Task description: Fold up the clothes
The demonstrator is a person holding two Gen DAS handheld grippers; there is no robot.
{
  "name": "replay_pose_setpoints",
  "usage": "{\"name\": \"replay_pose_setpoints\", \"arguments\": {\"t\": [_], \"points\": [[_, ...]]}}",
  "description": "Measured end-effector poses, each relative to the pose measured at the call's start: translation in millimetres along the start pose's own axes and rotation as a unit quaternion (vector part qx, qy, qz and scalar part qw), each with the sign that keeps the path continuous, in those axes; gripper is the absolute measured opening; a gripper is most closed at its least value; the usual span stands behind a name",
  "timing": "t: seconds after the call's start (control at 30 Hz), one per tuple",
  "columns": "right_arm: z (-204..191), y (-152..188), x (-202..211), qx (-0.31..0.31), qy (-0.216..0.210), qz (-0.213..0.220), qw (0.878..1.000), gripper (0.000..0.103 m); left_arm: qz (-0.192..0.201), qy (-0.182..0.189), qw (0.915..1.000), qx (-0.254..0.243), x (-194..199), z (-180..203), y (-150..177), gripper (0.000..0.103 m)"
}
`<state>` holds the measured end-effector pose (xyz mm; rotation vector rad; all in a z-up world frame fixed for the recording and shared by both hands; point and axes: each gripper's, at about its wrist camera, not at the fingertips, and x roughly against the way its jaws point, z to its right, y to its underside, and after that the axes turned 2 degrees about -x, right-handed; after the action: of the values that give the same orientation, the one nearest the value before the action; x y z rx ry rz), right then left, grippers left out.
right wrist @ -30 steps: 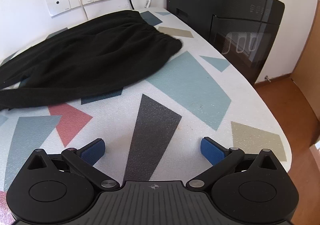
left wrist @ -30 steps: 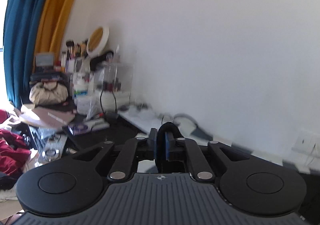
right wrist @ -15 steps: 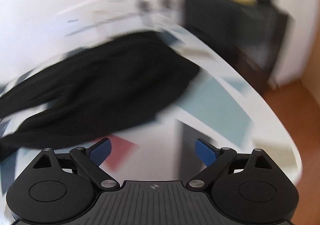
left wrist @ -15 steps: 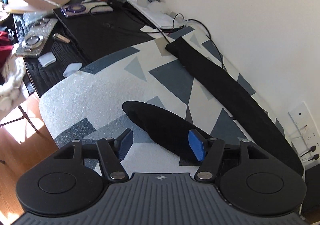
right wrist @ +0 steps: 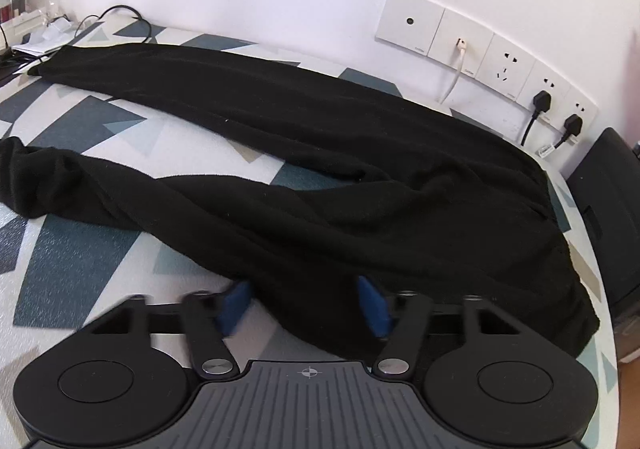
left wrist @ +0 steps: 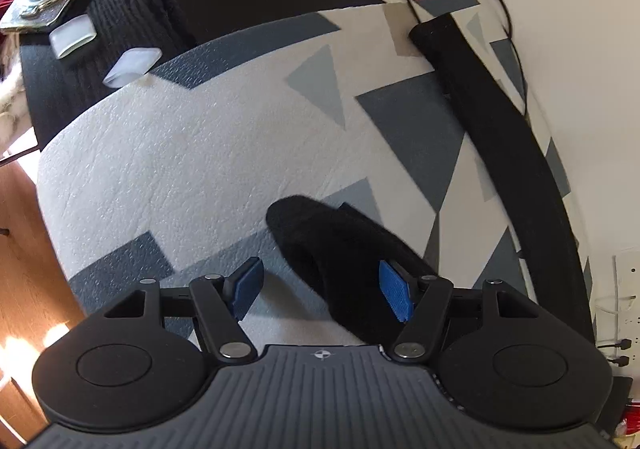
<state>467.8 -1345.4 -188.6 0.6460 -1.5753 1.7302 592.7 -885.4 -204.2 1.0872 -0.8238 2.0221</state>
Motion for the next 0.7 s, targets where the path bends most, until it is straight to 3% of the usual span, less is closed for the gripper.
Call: {"name": "replay_pose_setpoints", "arguments": {"t": [0.03, 0.1, 0.2, 0.23, 0.27, 0.33, 0.4, 0.43, 0.47, 0.53, 0.57, 0.63, 0.7], "points": [[0.5, -1.9, -2.0, -0.007, 0.003, -0.001, 1.000, 0.021, 0.005, 0.013, 0.9999, -0.008, -0.2, 3.0, -3.4, 0.004], [3.5, -6.6, -4.0, -0.027, 0.007, 0.000, 1.000, 0.007, 0.016, 0.023, 0.9993, -0.025, -0.7, 14.7, -13.7, 0.006], [14.0, -18.9, 4.9, -0.074, 0.018, 0.038, 0.996, 0.005, 0.051, 0.055, 0.9958, -0.053, 6.5, 38.5, -35.9, 0.005], [17.8, -23.4, 9.1, -0.090, 0.025, 0.055, 0.994, 0.004, 0.071, 0.086, 0.9921, -0.058, 15.1, 46.1, -44.6, 0.005], [21.2, -27.9, 16.7, -0.106, 0.029, 0.078, 0.991, 0.004, 0.100, 0.135, 0.9834, -0.069, 28.8, 52.3, -52.6, 0.005], [26.3, -33.4, 37.2, -0.129, 0.031, 0.129, 0.983, 0.004, 0.167, 0.233, 0.9506, -0.119, 64.8, 58.0, -60.8, 0.006], [32.0, -32.0, 55.9, -0.132, 0.032, 0.164, 0.977, 0.004, 0.189, 0.252, 0.9336, -0.171, 85.6, 56.3, -63.9, 0.008], [33.6, -28.6, 61.1, -0.131, 0.028, 0.167, 0.977, 0.004, 0.171, 0.237, 0.9383, -0.184, 82.1, 52.4, -65.6, 0.014], [32.5, -21.8, 60.0, -0.127, 0.024, 0.155, 0.979, 0.004, 0.152, 0.216, 0.9449, -0.194, 76.6, 47.4, -66.4, 0.031], [29.3, -7.2, 55.3, -0.117, 0.017, 0.127, 0.985, 0.004, 0.107, 0.122, 0.9694, -0.184, 50.6, 28.8, -62.0, 0.058], [25.0, 1.5, 49.6, -0.107, 0.017, 0.106, 0.988, 0.004, 0.086, 0.085, 0.9783, -0.168, 38.7, 17.2, -59.3, 0.057], [15.3, 19.5, 36.9, -0.087, 0.020, 0.062, 0.994, 0.004, 0.038, 0.055, 0.9909, -0.117, 18.9, -6.3, -55.4, 0.057], [4.9, 37.0, 30.0, -0.078, 0.018, 0.034, 0.996, 0.004, 0.010, 0.068, 0.9959, -0.059, 10.6, -23.1, -51.4, 0.057]]}}
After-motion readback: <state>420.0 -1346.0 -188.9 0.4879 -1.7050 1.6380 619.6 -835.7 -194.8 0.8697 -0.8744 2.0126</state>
